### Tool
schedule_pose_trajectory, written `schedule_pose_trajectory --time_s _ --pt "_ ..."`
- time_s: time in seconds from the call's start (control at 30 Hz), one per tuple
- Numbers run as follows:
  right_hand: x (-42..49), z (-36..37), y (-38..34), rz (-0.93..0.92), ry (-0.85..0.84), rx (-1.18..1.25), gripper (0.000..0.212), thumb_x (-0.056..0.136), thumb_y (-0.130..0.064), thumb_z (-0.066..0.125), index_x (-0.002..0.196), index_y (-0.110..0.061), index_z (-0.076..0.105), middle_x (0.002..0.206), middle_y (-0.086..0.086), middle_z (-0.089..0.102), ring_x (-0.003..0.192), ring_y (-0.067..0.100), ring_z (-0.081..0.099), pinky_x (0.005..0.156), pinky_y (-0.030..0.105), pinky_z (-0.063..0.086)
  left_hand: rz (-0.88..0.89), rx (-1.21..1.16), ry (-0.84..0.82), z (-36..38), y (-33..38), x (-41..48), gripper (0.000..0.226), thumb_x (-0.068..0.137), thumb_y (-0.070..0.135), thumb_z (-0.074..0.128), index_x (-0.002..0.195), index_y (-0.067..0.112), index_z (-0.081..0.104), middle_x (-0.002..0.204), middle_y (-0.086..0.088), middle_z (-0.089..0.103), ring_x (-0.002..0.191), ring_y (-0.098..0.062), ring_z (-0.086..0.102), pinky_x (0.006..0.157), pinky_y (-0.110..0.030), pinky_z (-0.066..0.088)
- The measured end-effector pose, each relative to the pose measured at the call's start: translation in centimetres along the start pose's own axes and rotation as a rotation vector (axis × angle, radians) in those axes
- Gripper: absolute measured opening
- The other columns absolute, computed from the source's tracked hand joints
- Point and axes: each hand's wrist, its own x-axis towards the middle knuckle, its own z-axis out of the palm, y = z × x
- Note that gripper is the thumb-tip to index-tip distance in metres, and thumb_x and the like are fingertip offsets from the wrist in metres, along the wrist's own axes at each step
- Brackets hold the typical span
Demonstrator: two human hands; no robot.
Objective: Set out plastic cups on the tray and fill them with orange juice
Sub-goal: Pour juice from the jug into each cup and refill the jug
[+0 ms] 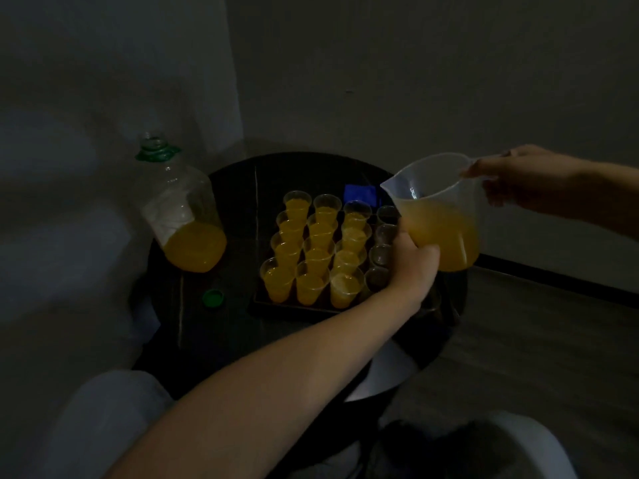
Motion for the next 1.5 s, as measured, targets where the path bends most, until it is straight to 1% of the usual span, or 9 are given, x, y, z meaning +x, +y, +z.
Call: schedule_pose_trajectory --time_s 0.17,0.33,0.57,0.73,0.93,1.2,1.37,1.43,1.5 --pt "1.1 -1.2 0.3 0.014 0.017 0.001 0.032 0.090 -0.040 0.068 0.110 -0.015 0.070 0.080 0.009 0.055 0.070 0.018 0.048 0.065 0.032 0.039 -0.019 -0.023 -0.048 1.5 -0.1 1.8 0.070 0.068 0.010 0.050 0.136 0.030 0.048 0.109 -0.008 0.057 0.097 -0.024 0.056 0.087 -0.040 0.047" --pt "1.8 -2.1 0.5 0.025 0.022 -0.022 0.033 0.091 -0.037 0.067 0.106 -0.008 0.069 0.077 0.009 0.054 0.066 0.017 0.046 0.062 0.030 0.037 -0.030 -0.009 -0.062 3.2 -0.9 3.6 0.074 0.073 0.001 0.051 0.140 0.031 0.044 0.118 -0.010 0.056 0.108 -0.027 0.056 0.102 -0.053 0.047" --pt "3.0 -2.6 0.9 0.044 0.049 -0.023 0.020 0.094 -0.029 0.065 0.095 -0.009 0.068 0.067 0.004 0.052 0.053 0.009 0.048 0.051 0.022 0.038 -0.024 -0.053 -0.085 4.2 -1.2 5.7 0.059 0.079 -0.009 0.049 0.128 0.023 0.050 0.118 -0.012 0.056 0.107 -0.026 0.055 0.097 -0.042 0.047" --pt "4.5 -3.1 1.1 0.079 0.070 -0.028 0.022 0.093 -0.029 0.066 0.091 -0.007 0.067 0.062 0.003 0.051 0.043 0.005 0.048 0.040 0.018 0.039 -0.020 -0.083 -0.140 4.6 -1.8 7.1 0.068 0.081 -0.012 0.047 0.138 0.024 0.045 0.121 -0.007 0.054 0.109 -0.019 0.053 0.092 -0.034 0.044" --pt "6.2 -3.2 1.5 0.122 0.063 -0.062 0.025 0.092 -0.031 0.067 0.091 -0.007 0.064 0.069 0.006 0.051 0.054 0.013 0.045 0.043 0.022 0.040 -0.064 -0.125 -0.144 4.8 -2.5 8.3 0.062 0.079 -0.012 0.047 0.133 0.016 0.048 0.114 -0.009 0.054 0.104 -0.019 0.054 0.084 -0.030 0.044" --pt "8.5 -3.3 1.9 0.142 0.028 -0.083 0.034 0.093 -0.032 0.066 0.109 -0.002 0.063 0.075 0.009 0.049 0.064 0.018 0.046 0.060 0.031 0.040 -0.108 -0.246 -0.150 5.5 -3.1 9.9 0.055 0.054 0.005 0.049 0.106 0.020 0.053 0.106 -0.009 0.052 0.116 -0.037 0.054 0.108 -0.055 0.044" --pt "9.6 -3.7 2.7 0.175 0.022 -0.080 0.046 0.090 -0.036 0.069 0.118 0.000 0.063 0.077 0.009 0.051 0.066 0.019 0.047 0.063 0.032 0.042 -0.139 -0.335 -0.131 5.7 -3.3 10.1 0.041 0.055 0.008 0.050 0.093 0.022 0.052 0.093 -0.004 0.049 0.083 -0.019 0.049 0.089 -0.035 0.046" --pt "9.6 -3.6 2.8 0.182 0.026 -0.080 0.049 0.088 -0.038 0.071 0.119 0.000 0.064 0.076 0.009 0.052 0.067 0.019 0.049 0.062 0.033 0.042 -0.165 -0.386 -0.124 5.7 -3.2 10.1 0.039 0.055 0.010 0.050 0.091 0.022 0.050 0.094 -0.002 0.049 0.082 -0.017 0.046 0.076 -0.030 0.041" --pt "9.7 -3.4 2.8 0.176 0.025 -0.104 0.047 0.088 -0.038 0.070 0.116 -0.001 0.064 0.077 0.009 0.053 0.067 0.019 0.049 0.062 0.032 0.042 -0.178 -0.422 -0.116 5.8 -3.6 10.4 0.040 0.055 0.010 0.050 0.093 0.022 0.050 0.101 -0.004 0.050 0.095 -0.023 0.050 0.086 -0.033 0.044"
